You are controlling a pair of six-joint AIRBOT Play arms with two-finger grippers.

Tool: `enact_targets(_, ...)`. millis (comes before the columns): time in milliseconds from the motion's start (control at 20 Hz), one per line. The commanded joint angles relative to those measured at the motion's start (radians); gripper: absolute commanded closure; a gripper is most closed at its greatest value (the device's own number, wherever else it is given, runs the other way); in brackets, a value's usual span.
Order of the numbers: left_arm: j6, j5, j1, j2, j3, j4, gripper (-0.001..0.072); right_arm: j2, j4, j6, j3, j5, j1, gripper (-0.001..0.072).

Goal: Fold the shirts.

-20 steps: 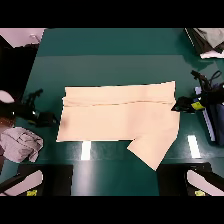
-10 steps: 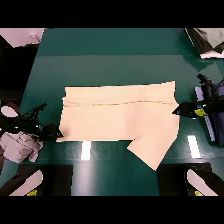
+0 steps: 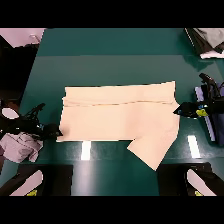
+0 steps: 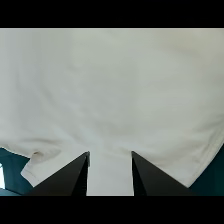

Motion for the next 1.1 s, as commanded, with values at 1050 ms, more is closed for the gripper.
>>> enact_targets(1050, 0.029, -0.038, 0.000, 0.000, 0.150, -0.094, 0.0681, 0.001, -0.126, 0.100, -0.435, -0.079, -0.022, 0.0368)
